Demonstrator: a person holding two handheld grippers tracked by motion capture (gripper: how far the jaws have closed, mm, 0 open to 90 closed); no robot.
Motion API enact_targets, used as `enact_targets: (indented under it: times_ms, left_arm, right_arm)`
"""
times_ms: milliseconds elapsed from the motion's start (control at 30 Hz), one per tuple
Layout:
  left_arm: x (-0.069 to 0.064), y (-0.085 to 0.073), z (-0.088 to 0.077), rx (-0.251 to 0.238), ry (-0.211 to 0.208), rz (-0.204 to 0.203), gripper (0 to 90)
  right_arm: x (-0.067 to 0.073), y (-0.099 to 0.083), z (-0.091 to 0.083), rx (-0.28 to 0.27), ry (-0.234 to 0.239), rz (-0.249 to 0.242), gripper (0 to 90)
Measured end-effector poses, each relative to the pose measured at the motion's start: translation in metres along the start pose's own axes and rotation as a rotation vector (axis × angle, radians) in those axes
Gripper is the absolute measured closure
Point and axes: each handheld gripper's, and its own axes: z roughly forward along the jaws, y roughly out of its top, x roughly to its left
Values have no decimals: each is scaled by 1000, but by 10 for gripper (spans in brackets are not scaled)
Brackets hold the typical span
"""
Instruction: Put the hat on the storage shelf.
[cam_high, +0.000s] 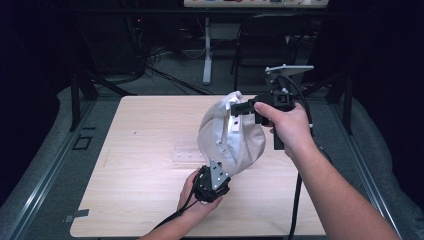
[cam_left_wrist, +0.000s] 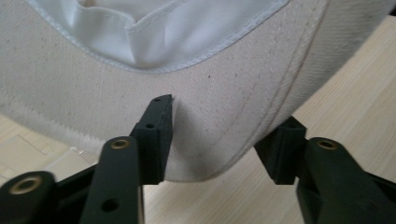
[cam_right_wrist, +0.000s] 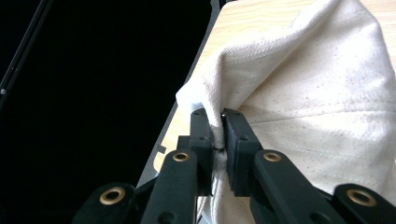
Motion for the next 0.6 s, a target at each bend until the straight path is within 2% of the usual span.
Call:
enact_targets:
  times_ms: [167,267,600]
  left_arm:
    - [9,0,-3,8,-11,-9,651]
    - [18,1,-6,11,-34,-27,716]
    - [30,0,-4,-13,-68,-42,804]
  right_arm:
    - [-2,0,-2,-3,-7,0,831]
    - [-3,-1,-3,-6,-11,0,832]
    - [-3,-1,1,-1,-14,-5,832]
